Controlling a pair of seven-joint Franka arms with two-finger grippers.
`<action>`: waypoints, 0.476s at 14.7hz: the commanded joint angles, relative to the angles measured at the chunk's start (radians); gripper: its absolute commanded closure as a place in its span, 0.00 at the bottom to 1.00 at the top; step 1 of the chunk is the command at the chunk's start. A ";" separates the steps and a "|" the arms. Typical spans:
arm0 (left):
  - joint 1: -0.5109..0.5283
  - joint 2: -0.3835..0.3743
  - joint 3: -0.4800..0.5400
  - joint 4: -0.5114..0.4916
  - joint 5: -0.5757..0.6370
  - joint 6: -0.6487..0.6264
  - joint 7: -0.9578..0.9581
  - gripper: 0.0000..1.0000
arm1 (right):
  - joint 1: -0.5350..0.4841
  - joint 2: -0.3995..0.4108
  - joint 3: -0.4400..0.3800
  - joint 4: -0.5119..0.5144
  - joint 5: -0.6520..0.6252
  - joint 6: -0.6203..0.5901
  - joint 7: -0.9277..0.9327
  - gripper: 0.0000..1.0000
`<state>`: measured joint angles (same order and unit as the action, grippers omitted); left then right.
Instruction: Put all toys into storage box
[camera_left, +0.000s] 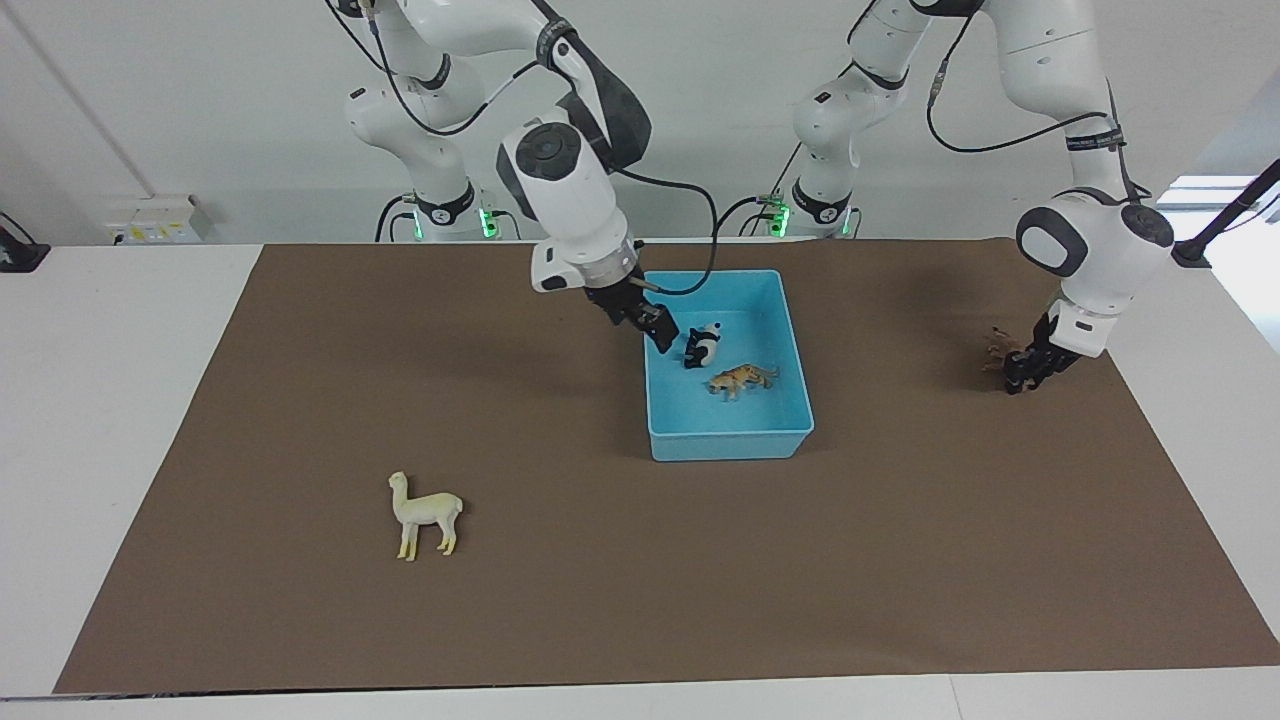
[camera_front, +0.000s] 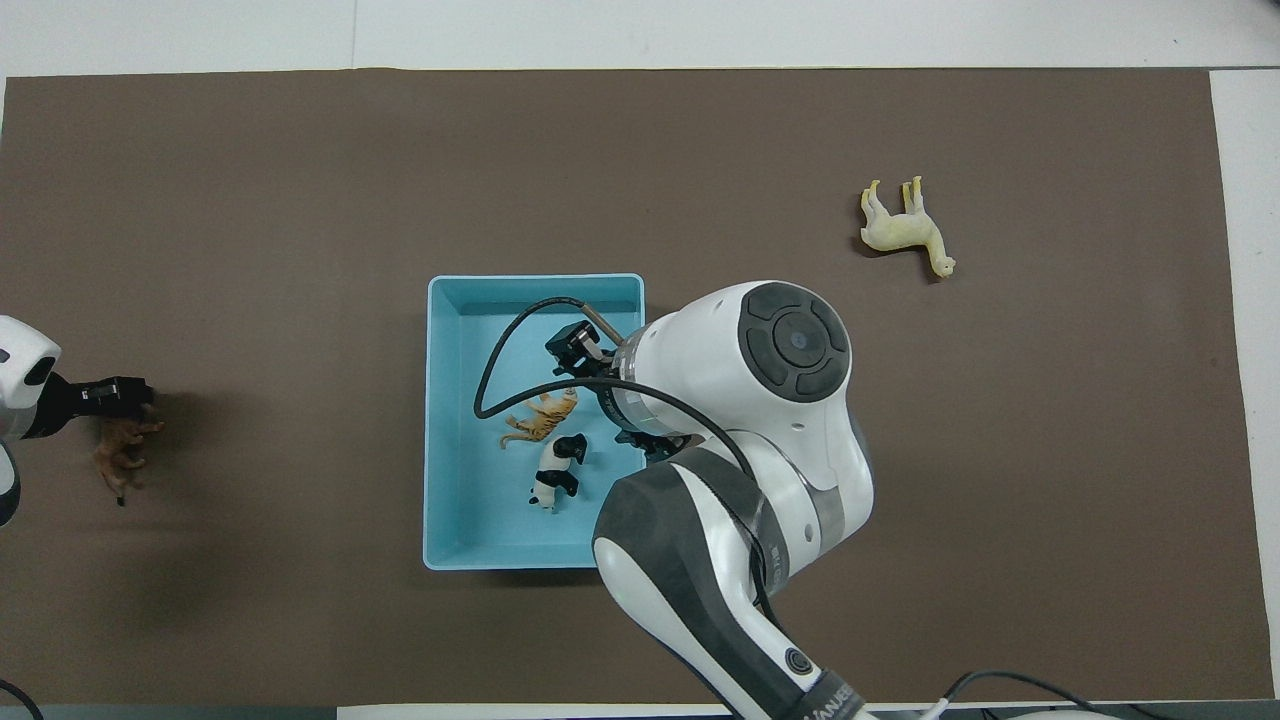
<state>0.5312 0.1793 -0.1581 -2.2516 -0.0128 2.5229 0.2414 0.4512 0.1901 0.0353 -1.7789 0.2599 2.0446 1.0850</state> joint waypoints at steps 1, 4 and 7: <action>0.007 0.000 -0.001 0.009 0.004 -0.026 0.010 0.98 | -0.153 -0.020 0.008 0.001 -0.041 -0.057 -0.283 0.00; -0.008 0.011 -0.001 0.107 0.002 -0.126 -0.004 0.98 | -0.273 -0.014 0.009 -0.008 -0.053 -0.047 -0.572 0.00; -0.058 0.006 -0.008 0.315 0.002 -0.402 -0.123 0.98 | -0.313 -0.018 0.008 -0.058 -0.154 0.035 -1.088 0.00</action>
<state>0.5237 0.1800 -0.1685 -2.0941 -0.0132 2.3041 0.2041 0.1470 0.1831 0.0280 -1.7872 0.1641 2.0100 0.3042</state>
